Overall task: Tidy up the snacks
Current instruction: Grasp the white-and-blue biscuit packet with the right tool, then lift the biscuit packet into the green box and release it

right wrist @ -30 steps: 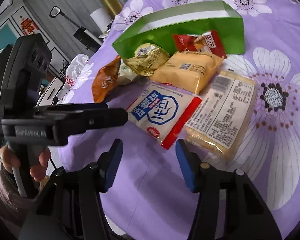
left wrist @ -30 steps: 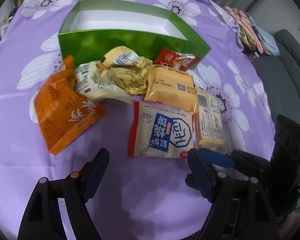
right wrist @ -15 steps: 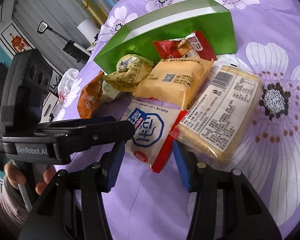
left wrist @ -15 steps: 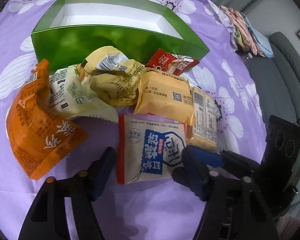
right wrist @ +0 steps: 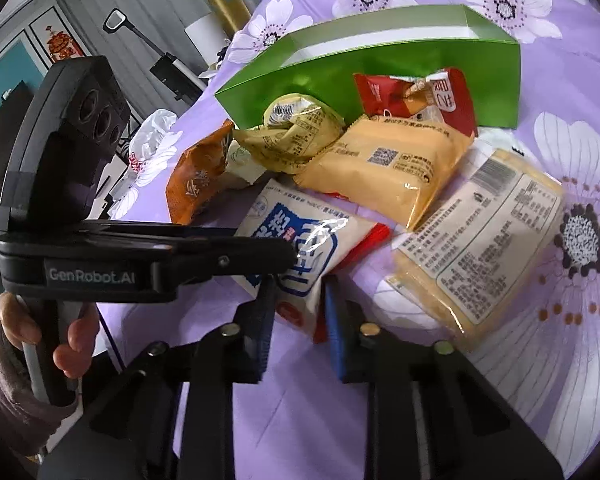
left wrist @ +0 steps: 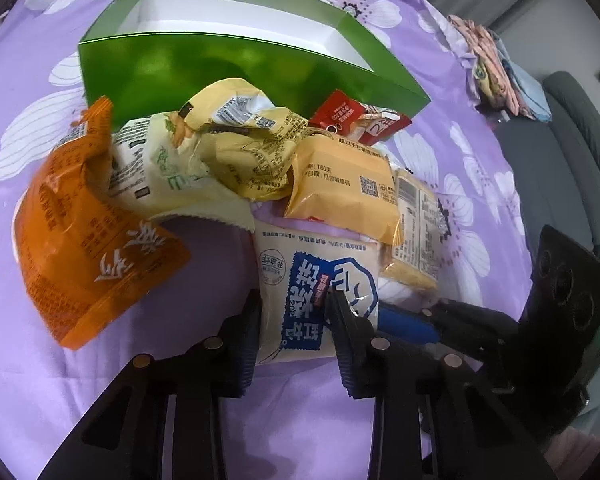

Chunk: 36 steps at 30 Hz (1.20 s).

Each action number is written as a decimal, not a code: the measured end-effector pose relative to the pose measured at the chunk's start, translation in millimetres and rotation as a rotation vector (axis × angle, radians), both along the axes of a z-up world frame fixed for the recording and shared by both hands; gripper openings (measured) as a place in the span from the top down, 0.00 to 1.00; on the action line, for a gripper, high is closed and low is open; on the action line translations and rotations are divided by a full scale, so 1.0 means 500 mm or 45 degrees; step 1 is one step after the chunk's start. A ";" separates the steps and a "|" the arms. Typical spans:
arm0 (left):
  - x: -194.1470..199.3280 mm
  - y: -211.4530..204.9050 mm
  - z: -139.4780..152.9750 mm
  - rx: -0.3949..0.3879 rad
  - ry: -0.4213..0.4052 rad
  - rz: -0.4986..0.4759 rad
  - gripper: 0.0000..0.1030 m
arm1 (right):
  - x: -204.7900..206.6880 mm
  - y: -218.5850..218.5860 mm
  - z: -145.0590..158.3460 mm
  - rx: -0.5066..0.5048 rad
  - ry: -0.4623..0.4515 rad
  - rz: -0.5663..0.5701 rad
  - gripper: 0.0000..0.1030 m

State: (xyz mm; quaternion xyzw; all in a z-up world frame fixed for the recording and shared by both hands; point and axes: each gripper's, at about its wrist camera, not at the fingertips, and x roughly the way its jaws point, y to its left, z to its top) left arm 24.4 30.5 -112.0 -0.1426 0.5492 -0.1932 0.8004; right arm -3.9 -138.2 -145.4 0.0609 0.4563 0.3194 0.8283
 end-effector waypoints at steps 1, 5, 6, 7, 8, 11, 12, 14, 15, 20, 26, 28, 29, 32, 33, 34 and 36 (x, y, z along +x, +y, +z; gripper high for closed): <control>-0.004 0.000 0.002 0.009 -0.006 0.001 0.68 | 0.001 -0.002 0.000 0.015 0.008 -0.001 0.82; -0.019 -0.007 0.010 0.042 -0.030 0.003 0.68 | -0.009 -0.001 0.004 0.015 0.003 0.010 0.83; -0.021 -0.009 0.011 0.042 -0.030 0.006 0.68 | -0.013 0.000 0.006 0.006 -0.004 0.013 0.83; -0.024 -0.010 0.013 0.043 -0.032 0.008 0.68 | -0.017 0.000 0.008 0.001 -0.010 0.017 0.83; -0.030 -0.012 0.019 0.051 -0.040 0.007 0.68 | -0.020 0.000 0.011 0.003 -0.013 0.023 0.83; -0.043 -0.021 0.035 0.076 -0.068 0.005 0.68 | -0.025 -0.003 0.023 0.017 -0.023 0.028 0.86; -0.048 -0.024 0.042 0.085 -0.081 0.002 0.68 | -0.027 -0.003 0.027 0.023 -0.027 0.029 0.86; -0.054 -0.030 0.056 0.101 -0.110 0.002 0.68 | -0.031 -0.006 0.040 0.034 -0.049 0.035 0.86; -0.057 -0.032 0.063 0.107 -0.122 0.002 0.68 | -0.033 -0.010 0.045 0.036 -0.060 0.038 0.86; -0.061 -0.041 0.102 0.123 -0.191 0.002 0.68 | -0.041 -0.017 0.080 0.058 -0.130 0.041 0.86; -0.051 -0.057 0.136 0.139 -0.254 -0.006 0.68 | -0.036 -0.021 0.113 0.062 -0.192 0.034 0.86; -0.043 -0.061 0.146 0.138 -0.272 -0.008 0.68 | -0.031 -0.022 0.124 0.063 -0.209 0.030 0.86; -0.041 -0.062 0.151 0.138 -0.281 -0.009 0.68 | -0.028 -0.024 0.128 0.064 -0.218 0.027 0.86; -0.032 -0.064 0.166 0.138 -0.312 -0.010 0.68 | -0.019 -0.028 0.144 0.055 -0.256 0.029 0.86; -0.028 -0.065 0.172 0.139 -0.326 -0.010 0.68 | -0.014 -0.028 0.150 0.054 -0.269 0.031 0.86; -0.024 -0.062 0.178 0.138 -0.339 -0.010 0.68 | -0.010 -0.028 0.155 0.054 -0.279 0.032 0.86; -0.018 -0.060 0.188 0.133 -0.356 -0.007 0.68 | 0.000 -0.030 0.168 0.053 -0.303 0.030 0.86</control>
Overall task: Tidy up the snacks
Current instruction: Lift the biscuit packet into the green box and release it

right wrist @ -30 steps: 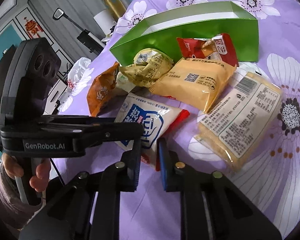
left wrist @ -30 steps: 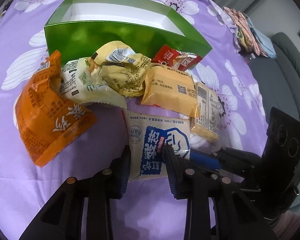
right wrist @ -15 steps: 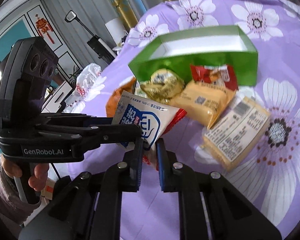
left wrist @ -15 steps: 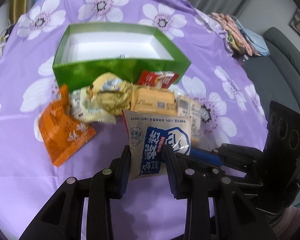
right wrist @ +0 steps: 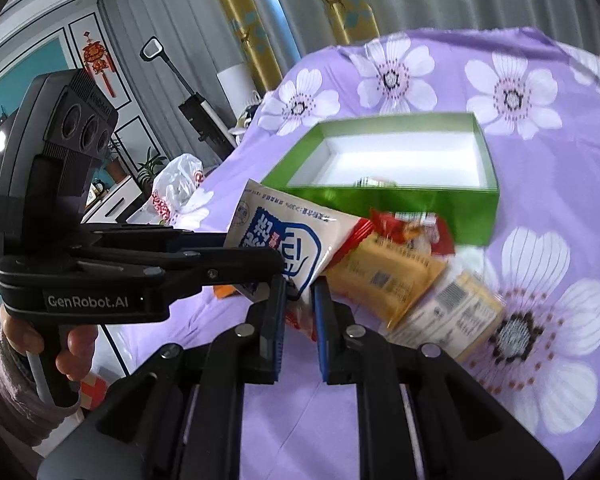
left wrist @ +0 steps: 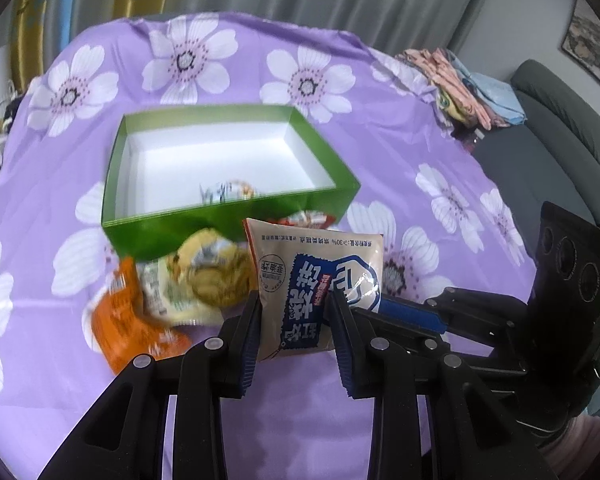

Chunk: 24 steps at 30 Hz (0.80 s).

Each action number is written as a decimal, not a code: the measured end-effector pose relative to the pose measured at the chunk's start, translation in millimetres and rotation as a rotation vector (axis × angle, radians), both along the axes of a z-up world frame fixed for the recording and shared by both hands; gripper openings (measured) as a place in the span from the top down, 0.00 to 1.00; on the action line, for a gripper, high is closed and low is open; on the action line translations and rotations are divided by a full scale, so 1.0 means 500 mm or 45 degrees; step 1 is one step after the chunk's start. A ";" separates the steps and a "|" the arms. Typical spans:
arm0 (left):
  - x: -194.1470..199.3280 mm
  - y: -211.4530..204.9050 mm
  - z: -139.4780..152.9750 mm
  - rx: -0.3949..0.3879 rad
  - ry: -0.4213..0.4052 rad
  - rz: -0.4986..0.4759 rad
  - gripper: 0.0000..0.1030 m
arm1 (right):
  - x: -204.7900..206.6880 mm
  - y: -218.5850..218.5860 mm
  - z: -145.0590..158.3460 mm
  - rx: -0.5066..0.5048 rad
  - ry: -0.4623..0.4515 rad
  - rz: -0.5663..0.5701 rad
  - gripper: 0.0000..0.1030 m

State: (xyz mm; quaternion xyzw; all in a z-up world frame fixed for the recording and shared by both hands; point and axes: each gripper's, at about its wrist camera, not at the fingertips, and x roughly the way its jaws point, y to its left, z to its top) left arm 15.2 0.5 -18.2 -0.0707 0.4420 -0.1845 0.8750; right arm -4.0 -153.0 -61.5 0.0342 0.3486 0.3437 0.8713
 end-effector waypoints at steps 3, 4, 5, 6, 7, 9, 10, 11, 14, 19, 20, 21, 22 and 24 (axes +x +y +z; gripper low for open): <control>0.017 -0.001 0.014 0.002 -0.027 -0.002 0.68 | 0.014 0.000 0.014 -0.001 -0.030 -0.003 0.86; 0.026 -0.002 0.020 0.005 -0.036 -0.005 0.68 | 0.022 0.001 0.019 -0.002 -0.041 -0.005 0.86; 0.032 -0.003 0.023 0.005 -0.042 -0.006 0.68 | 0.028 0.000 0.022 -0.003 -0.049 -0.007 0.86; 0.042 -0.004 0.028 0.004 -0.048 -0.005 0.68 | 0.037 0.000 0.026 -0.002 -0.059 -0.010 0.86; 0.051 -0.003 0.032 0.003 -0.054 -0.007 0.68 | 0.043 0.000 0.030 -0.001 -0.066 -0.012 0.86; 0.067 0.001 0.039 -0.007 -0.062 -0.006 0.68 | 0.062 0.000 0.039 0.000 -0.087 -0.018 0.86; 0.078 0.003 0.043 -0.013 -0.065 -0.005 0.68 | 0.070 0.000 0.042 -0.002 -0.096 -0.019 0.86; 0.084 0.005 0.047 -0.016 -0.070 -0.005 0.68 | 0.080 0.001 0.047 -0.002 -0.107 -0.022 0.86; 0.117 0.009 0.057 -0.022 -0.081 -0.002 0.68 | 0.111 0.003 0.057 -0.001 -0.129 -0.025 0.86; 0.176 0.026 0.054 -0.070 -0.056 0.015 0.68 | 0.159 0.014 0.064 -0.017 -0.156 -0.031 0.86; 0.185 0.028 0.051 -0.082 -0.044 0.020 0.68 | 0.173 0.015 0.062 -0.011 -0.144 -0.033 0.86; 0.195 0.031 0.047 -0.093 -0.033 0.026 0.68 | 0.185 0.016 0.059 -0.010 -0.135 -0.034 0.86; 0.206 0.034 0.042 -0.102 -0.023 0.032 0.68 | 0.193 0.017 0.058 -0.012 -0.131 -0.037 0.86; 0.224 0.036 0.033 -0.100 -0.007 0.043 0.68 | 0.210 0.024 0.051 -0.024 -0.120 -0.039 0.86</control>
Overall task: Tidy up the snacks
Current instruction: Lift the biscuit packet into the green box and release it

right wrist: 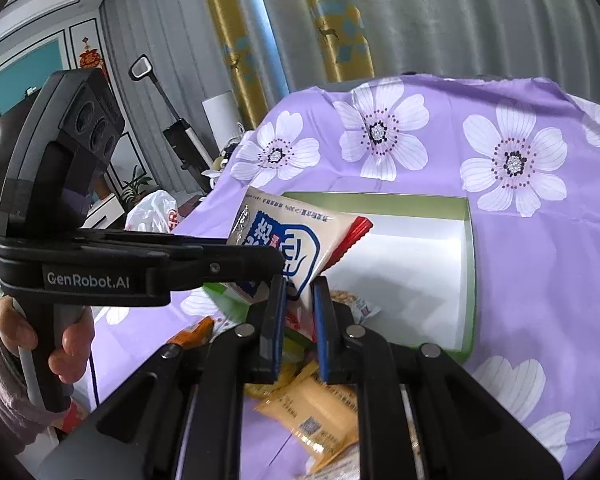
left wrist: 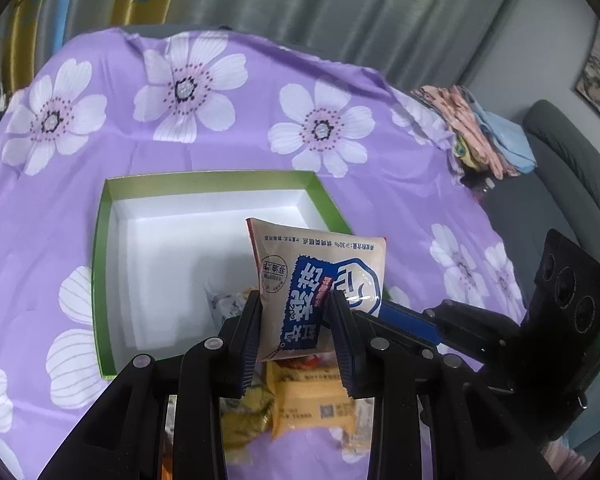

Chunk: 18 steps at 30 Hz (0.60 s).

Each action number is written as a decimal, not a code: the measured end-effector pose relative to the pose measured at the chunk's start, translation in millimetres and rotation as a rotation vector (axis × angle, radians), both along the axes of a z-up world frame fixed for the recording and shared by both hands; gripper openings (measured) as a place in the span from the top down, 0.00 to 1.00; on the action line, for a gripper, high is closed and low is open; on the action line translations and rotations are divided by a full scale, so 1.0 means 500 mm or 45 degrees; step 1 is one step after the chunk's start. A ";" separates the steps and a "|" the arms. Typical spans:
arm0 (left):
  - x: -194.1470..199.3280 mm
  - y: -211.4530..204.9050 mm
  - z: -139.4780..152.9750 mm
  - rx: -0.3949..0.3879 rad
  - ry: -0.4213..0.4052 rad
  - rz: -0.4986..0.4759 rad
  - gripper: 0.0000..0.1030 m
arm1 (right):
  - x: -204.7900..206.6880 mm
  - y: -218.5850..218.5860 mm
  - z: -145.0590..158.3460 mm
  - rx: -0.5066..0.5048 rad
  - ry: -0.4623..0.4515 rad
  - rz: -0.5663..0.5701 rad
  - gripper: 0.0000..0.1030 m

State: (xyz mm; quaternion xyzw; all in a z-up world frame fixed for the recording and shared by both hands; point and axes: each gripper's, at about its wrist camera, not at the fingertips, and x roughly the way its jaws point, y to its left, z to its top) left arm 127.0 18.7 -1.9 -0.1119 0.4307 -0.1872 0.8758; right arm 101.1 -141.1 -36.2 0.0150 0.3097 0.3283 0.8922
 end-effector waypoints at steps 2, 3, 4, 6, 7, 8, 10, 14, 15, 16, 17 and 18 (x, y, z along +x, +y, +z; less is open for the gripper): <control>0.016 0.003 -0.013 -0.004 0.021 0.016 0.68 | 0.017 0.007 -0.011 -0.009 0.018 -0.002 0.86; 0.021 0.006 -0.019 -0.006 0.030 0.021 0.68 | 0.025 0.010 -0.017 -0.014 0.029 -0.003 0.86; 0.030 0.009 -0.029 -0.011 0.047 0.032 0.68 | 0.033 0.012 -0.022 -0.015 0.040 -0.004 0.86; 0.040 0.013 -0.044 -0.015 0.072 0.047 0.68 | 0.048 0.017 -0.034 -0.020 0.070 -0.006 0.86; 0.045 0.015 -0.051 -0.016 0.085 0.056 0.68 | 0.055 0.021 -0.040 -0.028 0.083 -0.009 0.86; 0.050 0.017 -0.059 -0.012 0.098 0.065 0.68 | 0.061 0.027 -0.045 -0.042 0.087 -0.012 0.86; 0.059 0.020 -0.074 -0.008 0.123 0.084 0.68 | 0.068 0.037 -0.053 -0.071 0.095 -0.015 0.86; 0.066 0.028 -0.093 -0.016 0.157 0.104 0.68 | 0.080 0.053 -0.066 -0.128 0.103 -0.016 0.86; 0.067 0.029 -0.096 -0.015 0.163 0.110 0.68 | 0.081 0.056 -0.068 -0.139 0.105 -0.017 0.86; 0.066 0.031 -0.099 -0.011 0.167 0.119 0.68 | 0.083 0.057 -0.069 -0.147 0.107 -0.020 0.86; 0.066 0.032 -0.102 -0.011 0.171 0.127 0.68 | 0.084 0.059 -0.071 -0.152 0.110 -0.021 0.86; 0.067 0.035 -0.104 -0.011 0.176 0.135 0.68 | 0.085 0.061 -0.072 -0.156 0.114 -0.021 0.85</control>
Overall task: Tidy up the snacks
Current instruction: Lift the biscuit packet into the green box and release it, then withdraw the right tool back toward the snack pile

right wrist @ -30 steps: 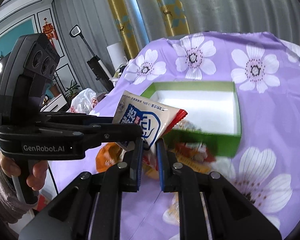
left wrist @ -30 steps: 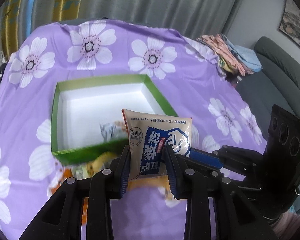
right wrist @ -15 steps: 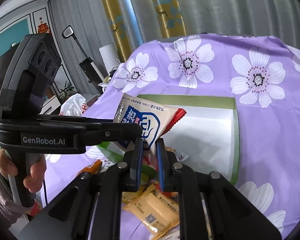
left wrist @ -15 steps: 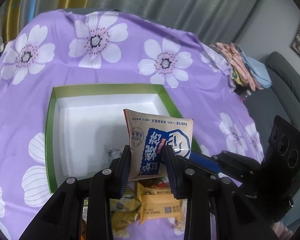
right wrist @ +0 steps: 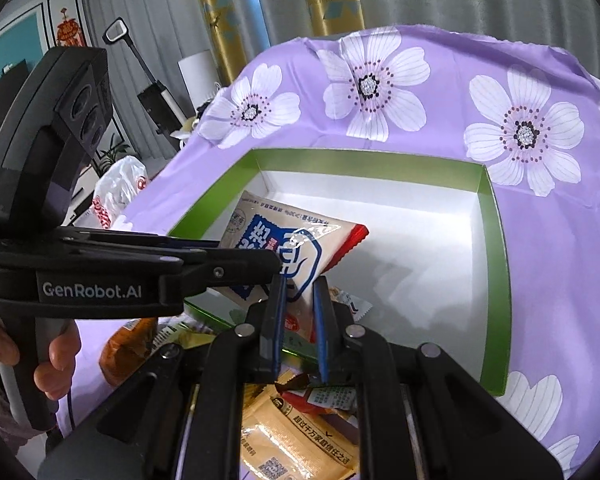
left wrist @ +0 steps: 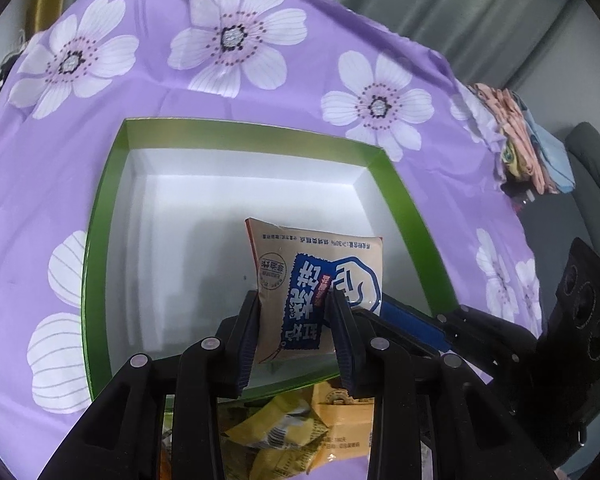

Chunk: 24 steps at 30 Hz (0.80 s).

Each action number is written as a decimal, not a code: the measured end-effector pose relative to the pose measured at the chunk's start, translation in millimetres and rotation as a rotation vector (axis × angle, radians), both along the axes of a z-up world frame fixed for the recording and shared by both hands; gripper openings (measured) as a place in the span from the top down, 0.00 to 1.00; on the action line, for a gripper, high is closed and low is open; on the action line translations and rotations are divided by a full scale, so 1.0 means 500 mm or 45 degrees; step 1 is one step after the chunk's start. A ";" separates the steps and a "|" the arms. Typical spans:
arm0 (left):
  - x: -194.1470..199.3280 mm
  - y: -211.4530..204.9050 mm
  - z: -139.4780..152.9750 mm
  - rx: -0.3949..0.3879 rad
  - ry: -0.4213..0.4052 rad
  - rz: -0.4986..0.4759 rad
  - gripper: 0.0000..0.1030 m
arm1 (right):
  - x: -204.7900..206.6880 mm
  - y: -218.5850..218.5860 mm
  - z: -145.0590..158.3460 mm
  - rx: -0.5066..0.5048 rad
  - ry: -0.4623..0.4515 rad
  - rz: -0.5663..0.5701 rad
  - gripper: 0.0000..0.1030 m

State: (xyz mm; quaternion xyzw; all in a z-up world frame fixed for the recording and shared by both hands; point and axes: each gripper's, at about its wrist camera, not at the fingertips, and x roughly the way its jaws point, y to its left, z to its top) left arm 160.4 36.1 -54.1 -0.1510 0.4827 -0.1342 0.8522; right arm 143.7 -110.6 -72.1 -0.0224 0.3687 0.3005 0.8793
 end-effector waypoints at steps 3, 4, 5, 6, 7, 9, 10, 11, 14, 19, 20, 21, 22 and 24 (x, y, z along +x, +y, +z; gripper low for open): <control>0.004 0.008 -0.005 0.041 0.021 0.044 0.56 | 0.003 -0.001 -0.003 -0.012 0.010 -0.026 0.83; 0.003 0.013 -0.007 0.051 0.024 0.056 0.51 | 0.003 -0.004 -0.002 -0.001 0.013 -0.032 0.81; 0.001 0.018 -0.007 0.047 0.024 0.063 0.41 | 0.002 -0.007 -0.001 0.008 0.017 -0.041 0.81; -0.002 0.025 -0.005 0.039 0.023 0.074 0.38 | -0.002 -0.014 0.003 0.021 0.012 -0.050 0.77; -0.007 0.032 -0.002 0.036 0.019 0.086 0.38 | -0.006 -0.016 0.005 0.028 0.009 -0.054 0.75; -0.016 0.042 0.006 0.033 0.011 0.098 0.36 | -0.016 -0.026 0.013 0.044 -0.008 -0.058 0.71; -0.025 0.047 0.012 0.033 0.003 0.106 0.35 | -0.022 -0.031 0.017 0.046 -0.015 -0.063 0.67; -0.030 0.050 0.017 0.034 -0.003 0.109 0.33 | -0.028 -0.037 0.021 0.050 -0.020 -0.071 0.66; -0.054 0.053 0.031 0.042 -0.026 0.113 0.28 | -0.050 -0.056 0.030 0.082 -0.026 -0.082 0.59; -0.101 0.038 0.054 0.055 -0.049 0.097 0.28 | -0.096 -0.081 0.033 0.103 -0.022 -0.093 0.53; -0.111 0.034 0.059 0.062 -0.058 0.093 0.28 | -0.107 -0.085 0.035 0.107 -0.021 -0.093 0.52; -0.121 0.030 0.064 0.067 -0.067 0.087 0.28 | -0.119 -0.090 0.036 0.110 -0.022 -0.094 0.51; -0.135 0.023 0.070 0.077 -0.076 0.079 0.28 | -0.127 -0.093 0.038 0.113 -0.019 -0.100 0.51; -0.155 0.015 0.079 0.100 -0.092 0.072 0.28 | -0.149 -0.103 0.042 0.120 -0.022 -0.109 0.48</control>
